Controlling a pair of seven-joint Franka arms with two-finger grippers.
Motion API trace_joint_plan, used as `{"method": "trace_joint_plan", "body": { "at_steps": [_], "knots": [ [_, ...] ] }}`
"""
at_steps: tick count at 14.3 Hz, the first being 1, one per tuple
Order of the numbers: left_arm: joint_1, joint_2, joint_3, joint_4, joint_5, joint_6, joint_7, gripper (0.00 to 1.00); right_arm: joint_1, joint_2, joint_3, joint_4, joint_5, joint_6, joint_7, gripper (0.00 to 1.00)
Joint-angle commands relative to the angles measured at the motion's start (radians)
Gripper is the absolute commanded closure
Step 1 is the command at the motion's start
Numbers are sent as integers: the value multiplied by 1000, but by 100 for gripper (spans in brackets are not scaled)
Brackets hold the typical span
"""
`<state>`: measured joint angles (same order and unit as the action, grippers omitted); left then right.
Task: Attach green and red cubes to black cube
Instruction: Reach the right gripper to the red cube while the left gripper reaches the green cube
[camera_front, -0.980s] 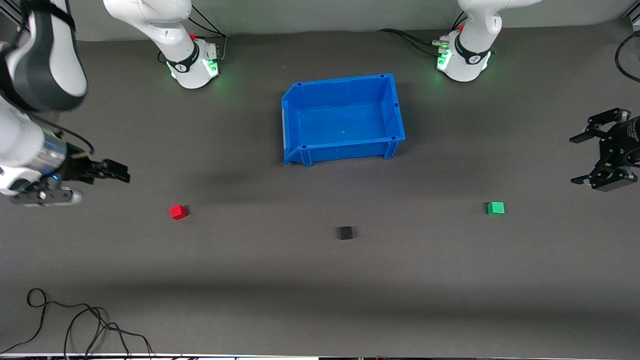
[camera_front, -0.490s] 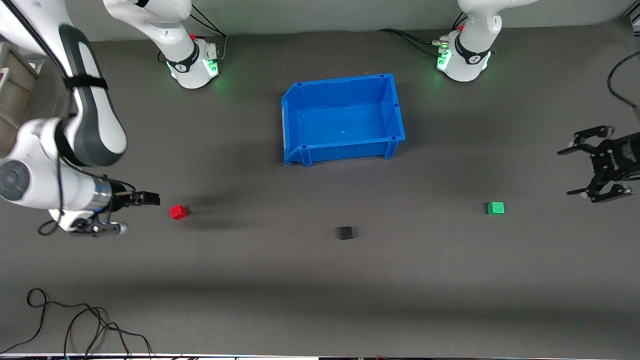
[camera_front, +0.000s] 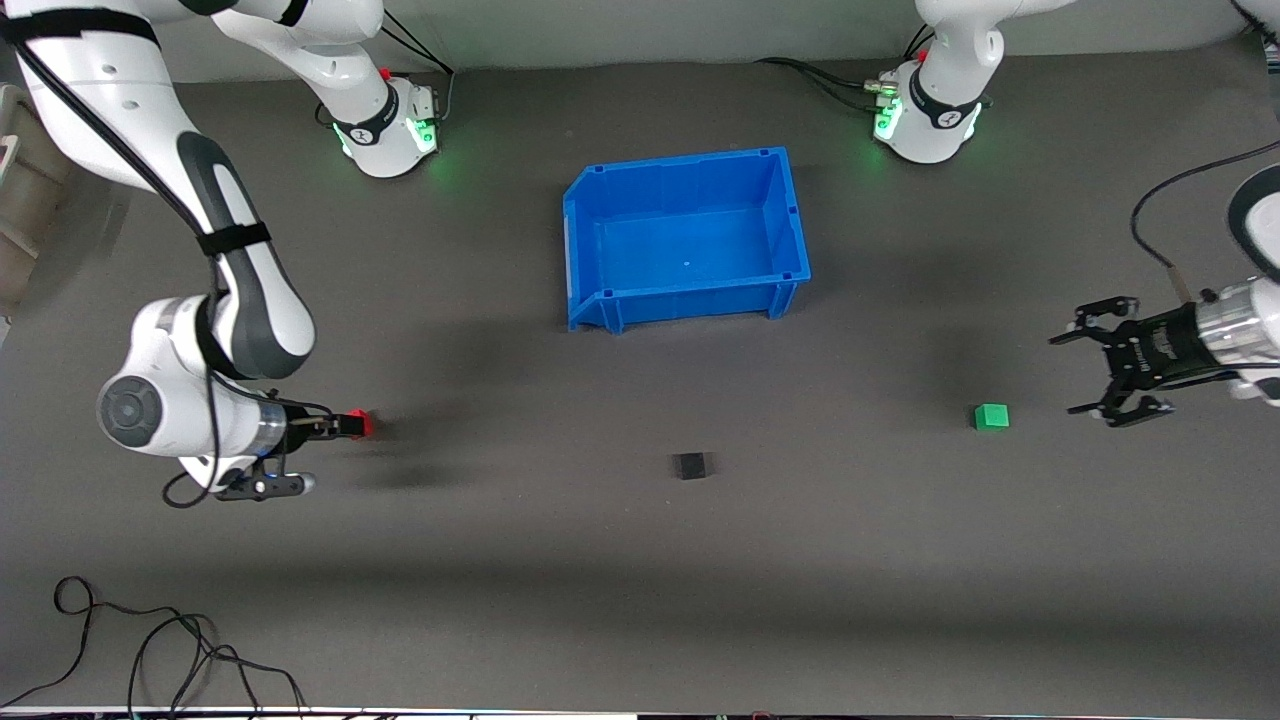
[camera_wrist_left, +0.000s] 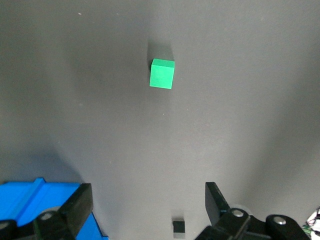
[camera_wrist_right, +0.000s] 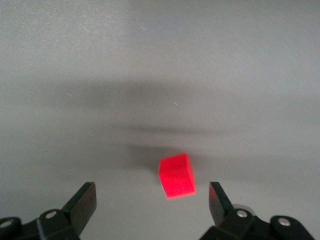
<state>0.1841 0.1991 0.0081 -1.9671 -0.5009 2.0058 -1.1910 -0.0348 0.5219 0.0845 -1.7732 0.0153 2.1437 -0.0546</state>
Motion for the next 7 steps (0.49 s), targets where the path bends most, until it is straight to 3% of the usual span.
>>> {"method": "trace_joint_plan", "body": {
  "at_steps": [1, 3, 7],
  "knots": [
    [20, 52, -5, -58, -82, 91, 123, 0, 1, 12, -6, -55, 8, 117, -135, 0],
    [18, 106, -4, -61, -117, 138, 189, 0, 0, 23, -8, -89, 9, 194, -258, 0],
    [23, 175, -4, -73, -160, 197, 309, 0, -2, 30, -11, -172, 9, 313, -298, 0]
  ]
}}
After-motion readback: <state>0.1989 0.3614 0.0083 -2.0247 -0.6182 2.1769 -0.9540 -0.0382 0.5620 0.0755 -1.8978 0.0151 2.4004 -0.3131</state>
